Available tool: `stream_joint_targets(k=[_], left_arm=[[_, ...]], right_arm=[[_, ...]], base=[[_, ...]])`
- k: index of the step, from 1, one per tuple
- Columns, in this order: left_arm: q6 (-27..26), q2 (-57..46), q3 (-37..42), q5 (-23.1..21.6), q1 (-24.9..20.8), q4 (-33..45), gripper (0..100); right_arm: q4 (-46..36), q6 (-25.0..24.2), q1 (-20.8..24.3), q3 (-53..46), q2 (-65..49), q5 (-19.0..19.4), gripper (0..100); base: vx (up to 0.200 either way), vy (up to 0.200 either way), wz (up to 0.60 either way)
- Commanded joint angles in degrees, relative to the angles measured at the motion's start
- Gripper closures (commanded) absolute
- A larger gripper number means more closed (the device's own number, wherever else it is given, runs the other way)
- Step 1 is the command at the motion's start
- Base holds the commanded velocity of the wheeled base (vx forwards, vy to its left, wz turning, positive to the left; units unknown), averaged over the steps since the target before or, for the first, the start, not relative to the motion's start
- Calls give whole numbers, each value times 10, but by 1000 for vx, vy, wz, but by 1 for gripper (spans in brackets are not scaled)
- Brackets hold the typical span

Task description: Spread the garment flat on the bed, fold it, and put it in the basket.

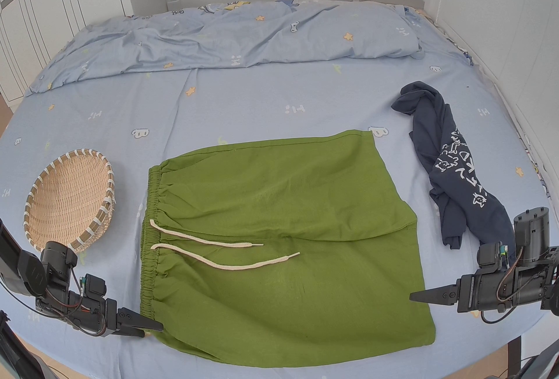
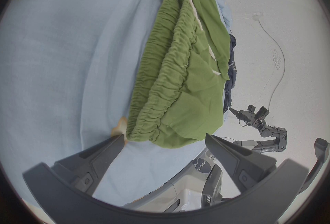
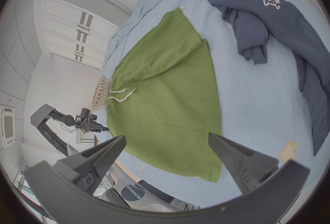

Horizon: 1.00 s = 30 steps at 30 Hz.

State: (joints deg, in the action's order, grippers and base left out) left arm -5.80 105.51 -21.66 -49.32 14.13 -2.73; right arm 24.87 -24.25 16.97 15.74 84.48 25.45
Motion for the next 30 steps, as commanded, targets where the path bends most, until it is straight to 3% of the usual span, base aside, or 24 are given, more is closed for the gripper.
stream_joint_targets(k=[1, 24, 25, 30], left_arm=[[-1, 0, 4, 7, 3, 2, 0], [9, 29, -39, -2, -26, -17, 0], [9, 29, -40, -2, -26, -17, 100], [9, 31, -44, -2, -31, -16, 100]], right_arm=[[0, 0, 0, -1, 2, 0, 0], [1, 1, 1, -2, 2, 1, 0], [0, 1, 1, -2, 2, 1, 0], [1, 1, 0, -2, 4, 1, 0]], base=[[0, 0, 0], [0, 0, 0], [0, 0, 0], [0, 0, 0]])
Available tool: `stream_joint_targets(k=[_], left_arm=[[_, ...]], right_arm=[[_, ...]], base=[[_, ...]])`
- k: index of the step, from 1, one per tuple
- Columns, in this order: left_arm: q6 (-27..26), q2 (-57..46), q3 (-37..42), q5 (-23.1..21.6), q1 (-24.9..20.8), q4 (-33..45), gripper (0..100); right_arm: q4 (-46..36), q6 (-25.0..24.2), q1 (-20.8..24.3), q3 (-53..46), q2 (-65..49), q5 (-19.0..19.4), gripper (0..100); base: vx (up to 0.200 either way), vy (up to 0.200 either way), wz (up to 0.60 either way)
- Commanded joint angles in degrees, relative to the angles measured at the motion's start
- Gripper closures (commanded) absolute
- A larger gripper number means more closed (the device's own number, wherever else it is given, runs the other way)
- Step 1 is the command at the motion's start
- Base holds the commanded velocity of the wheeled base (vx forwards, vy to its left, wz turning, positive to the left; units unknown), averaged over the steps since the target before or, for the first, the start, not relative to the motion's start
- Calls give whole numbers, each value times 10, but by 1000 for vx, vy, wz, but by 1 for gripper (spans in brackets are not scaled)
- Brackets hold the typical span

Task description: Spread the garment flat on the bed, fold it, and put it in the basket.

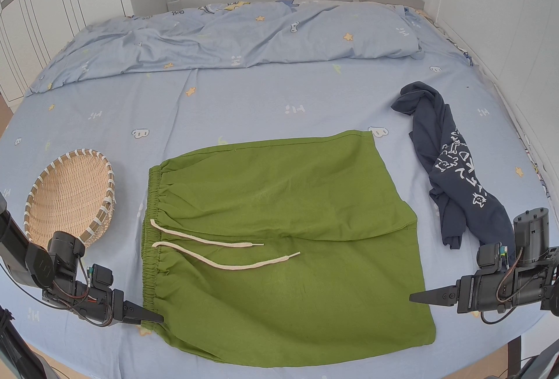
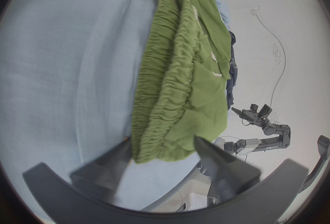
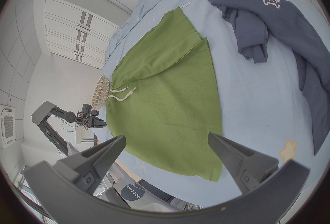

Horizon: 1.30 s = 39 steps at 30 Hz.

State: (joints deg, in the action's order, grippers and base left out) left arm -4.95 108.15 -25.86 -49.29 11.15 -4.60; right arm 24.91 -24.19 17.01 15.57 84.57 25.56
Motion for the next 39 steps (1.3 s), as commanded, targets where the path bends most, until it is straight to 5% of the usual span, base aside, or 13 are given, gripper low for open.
stream_joint_targets(k=[1, 23, 39], left_arm=[[0, 5, -2, -2, -1, 3, 100], [-10, -54, 72, -2, 75, 2, 100], [-9, -57, 73, -3, 70, 2, 100]], right_arm=[[0, 0, 0, 0, 3, 0, 0], [2, 15, 4, -97, 43, 2, 0], [83, 51, -12, -127, 146, 67, 0]], base=[[0, 0, 0], [0, 0, 0], [0, 0, 0]])
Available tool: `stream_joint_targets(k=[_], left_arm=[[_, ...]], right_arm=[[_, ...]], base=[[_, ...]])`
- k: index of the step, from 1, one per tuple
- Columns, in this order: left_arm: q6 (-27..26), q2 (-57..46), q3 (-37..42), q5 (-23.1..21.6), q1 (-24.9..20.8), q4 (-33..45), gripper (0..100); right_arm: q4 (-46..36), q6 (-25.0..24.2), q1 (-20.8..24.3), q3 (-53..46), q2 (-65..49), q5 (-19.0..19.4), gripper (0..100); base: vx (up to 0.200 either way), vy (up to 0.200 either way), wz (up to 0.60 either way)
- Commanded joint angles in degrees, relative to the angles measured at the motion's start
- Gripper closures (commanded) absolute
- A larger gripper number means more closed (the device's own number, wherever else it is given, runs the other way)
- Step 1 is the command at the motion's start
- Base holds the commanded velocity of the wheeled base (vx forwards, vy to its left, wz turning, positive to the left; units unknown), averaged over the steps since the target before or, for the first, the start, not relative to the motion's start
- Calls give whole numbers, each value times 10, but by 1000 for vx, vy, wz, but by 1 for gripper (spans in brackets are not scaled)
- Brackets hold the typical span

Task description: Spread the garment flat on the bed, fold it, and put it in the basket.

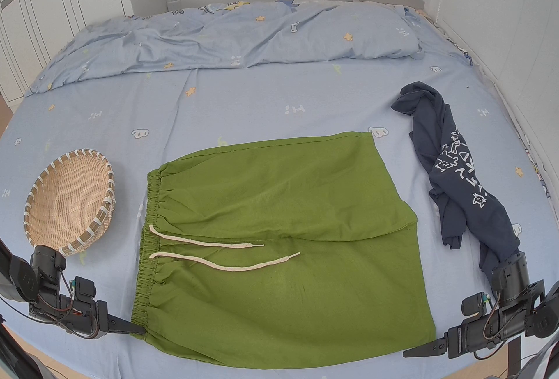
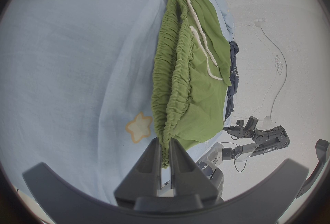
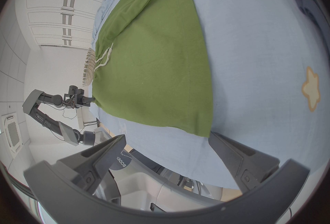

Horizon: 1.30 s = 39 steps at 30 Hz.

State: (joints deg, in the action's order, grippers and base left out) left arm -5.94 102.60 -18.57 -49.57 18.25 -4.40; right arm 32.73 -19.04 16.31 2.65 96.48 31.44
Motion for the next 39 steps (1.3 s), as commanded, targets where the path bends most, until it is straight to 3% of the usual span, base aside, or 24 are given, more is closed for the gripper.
stream_joint_targets(k=[1, 7, 12, 24, 25, 39], left_arm=[[0, -1, 0, 0, -2, 0, 100], [0, -1, 1, 0, -1, 0, 100], [0, -1, 2, 0, -2, 0, 100], [0, 1, -2, 0, 1, 0, 100], [0, 1, -3, 0, 1, 0, 100], [0, -2, -3, 0, 7, 0, 100]], right_arm=[[10, 0, -8, 4, 34, 16, 0], [67, -1, -26, 10, 93, 56, 0], [109, -7, -34, 2, 117, 57, 0], [110, -4, -60, 2, 118, 75, 0], [110, -1, -67, 2, 118, 76, 100], [110, 18, -105, -19, 114, 83, 100]], base=[[0, 0, 0], [0, 0, 0], [0, 0, 0], [0, 0, 0], [0, 0, 0], [0, 0, 0]])
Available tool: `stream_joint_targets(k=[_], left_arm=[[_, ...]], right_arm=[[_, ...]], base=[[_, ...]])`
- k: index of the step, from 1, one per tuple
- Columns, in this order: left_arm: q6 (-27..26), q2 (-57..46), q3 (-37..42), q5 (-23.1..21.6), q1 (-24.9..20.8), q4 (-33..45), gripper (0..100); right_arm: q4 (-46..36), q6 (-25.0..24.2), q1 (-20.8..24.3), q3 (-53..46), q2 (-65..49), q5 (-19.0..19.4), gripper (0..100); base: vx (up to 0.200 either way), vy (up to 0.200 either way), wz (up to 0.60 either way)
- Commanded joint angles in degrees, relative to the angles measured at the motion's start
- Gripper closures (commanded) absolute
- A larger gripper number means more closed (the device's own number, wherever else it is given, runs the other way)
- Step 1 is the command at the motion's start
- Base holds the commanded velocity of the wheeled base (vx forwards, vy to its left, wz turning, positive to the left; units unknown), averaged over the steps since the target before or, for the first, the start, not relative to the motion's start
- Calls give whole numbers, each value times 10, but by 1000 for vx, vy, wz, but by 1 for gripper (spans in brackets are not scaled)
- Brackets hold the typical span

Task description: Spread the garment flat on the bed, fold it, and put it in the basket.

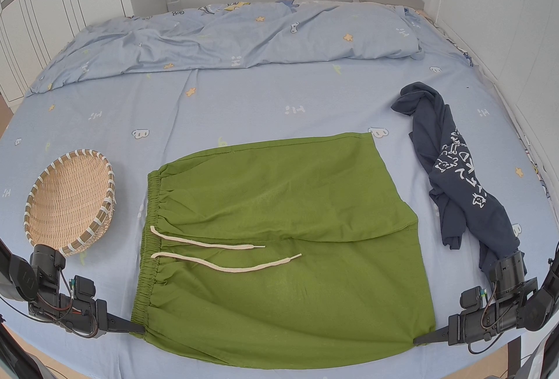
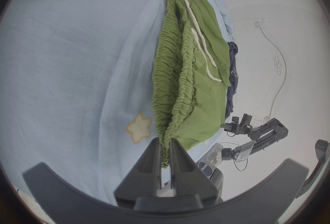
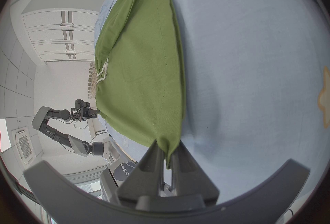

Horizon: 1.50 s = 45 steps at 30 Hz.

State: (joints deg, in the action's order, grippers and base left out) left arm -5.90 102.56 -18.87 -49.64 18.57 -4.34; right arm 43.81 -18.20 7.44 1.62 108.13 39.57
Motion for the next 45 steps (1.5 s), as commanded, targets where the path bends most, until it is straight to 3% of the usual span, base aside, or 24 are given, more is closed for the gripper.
stream_joint_targets(k=[1, 7, 11, 14, 20, 27, 32, 33, 35, 36, 40, 45], left_arm=[[0, -2, 0, 1, 8, 0, 100], [2, -21, 5, 2, 24, 8, 100], [1, -43, 31, 7, 30, 23, 100], [-4, -52, 67, 9, 59, 22, 100], [-7, -86, 105, 10, 62, 22, 100], [0, -130, 94, 9, 54, 42, 100], [12, -170, 26, 9, 53, 143, 100], [12, -188, -23, 7, 53, 215, 100], [12, -188, -23, 7, 53, 215, 100], [12, -198, -107, 1, 52, 325, 100], [18, -192, -183, 1, 39, 380, 100], [61, -153, -254, 1, 11, 383, 100]], right_arm=[[0, 15, -21, -12, -4, 2, 100], [-51, 30, -28, -16, -57, -2, 100], [-101, 31, -20, -16, -106, -3, 100], [-137, 31, 1, -16, -131, -3, 100], [-163, 32, 30, -16, -132, -4, 100], [-169, 26, 28, 13, -155, -9, 100], [-230, 25, 23, 87, -191, -11, 100], [-294, 25, 21, 146, -205, -12, 100], [-294, 25, 21, 146, -205, -12, 100], [-412, 27, 18, 257, -222, -11, 100], [-488, 29, 11, 367, -221, -10, 100], [-528, 25, 10, 481, -196, -9, 100]], base=[[0, 0, 0], [0, 0, 0], [0, 0, 0], [0, 0, 0], [0, 0, 0], [0, 0, 0], [0, 0, 0], [0, 0, 0], [0, 0, 0], [0, 0, 0], [0, 0, 0], [0, 0, 0]])
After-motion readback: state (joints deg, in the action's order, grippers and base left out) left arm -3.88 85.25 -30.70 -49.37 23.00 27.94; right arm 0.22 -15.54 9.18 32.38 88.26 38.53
